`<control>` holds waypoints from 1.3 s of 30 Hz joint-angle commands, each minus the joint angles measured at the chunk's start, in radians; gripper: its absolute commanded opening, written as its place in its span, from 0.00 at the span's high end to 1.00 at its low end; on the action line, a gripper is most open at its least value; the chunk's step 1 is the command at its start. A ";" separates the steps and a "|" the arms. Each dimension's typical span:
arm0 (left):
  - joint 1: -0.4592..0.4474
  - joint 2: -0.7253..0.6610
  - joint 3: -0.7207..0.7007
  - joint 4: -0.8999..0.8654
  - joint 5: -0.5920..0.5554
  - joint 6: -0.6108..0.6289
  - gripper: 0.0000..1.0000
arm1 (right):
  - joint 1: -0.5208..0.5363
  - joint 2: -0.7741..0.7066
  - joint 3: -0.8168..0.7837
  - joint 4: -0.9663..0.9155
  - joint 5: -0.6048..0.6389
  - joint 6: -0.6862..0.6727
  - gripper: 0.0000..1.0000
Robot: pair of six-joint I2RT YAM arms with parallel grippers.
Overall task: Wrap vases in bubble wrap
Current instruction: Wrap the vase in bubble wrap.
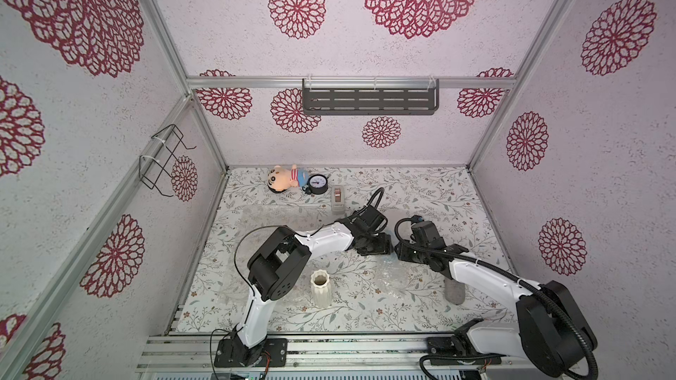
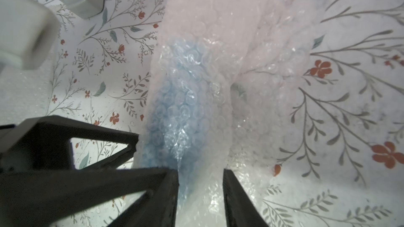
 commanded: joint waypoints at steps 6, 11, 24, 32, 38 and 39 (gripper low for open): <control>-0.008 0.034 0.032 -0.103 -0.064 0.068 0.34 | -0.223 -0.073 -0.089 -0.003 -0.161 -0.017 0.55; -0.008 0.036 0.042 -0.106 -0.062 0.084 0.34 | -0.308 0.018 -0.121 0.134 -0.309 0.002 0.57; -0.008 0.047 0.065 -0.115 -0.065 0.096 0.33 | -0.351 0.279 -0.111 0.350 -0.453 0.020 0.74; -0.004 0.035 0.062 -0.113 -0.073 0.127 0.33 | -0.352 0.174 -0.150 0.344 -0.469 0.054 0.94; 0.004 0.007 0.024 -0.047 -0.047 0.149 0.34 | -0.335 0.093 -0.153 0.343 -0.519 0.118 1.00; 0.006 0.002 0.024 -0.040 -0.042 0.152 0.34 | -0.329 0.081 -0.150 0.339 -0.522 0.128 1.00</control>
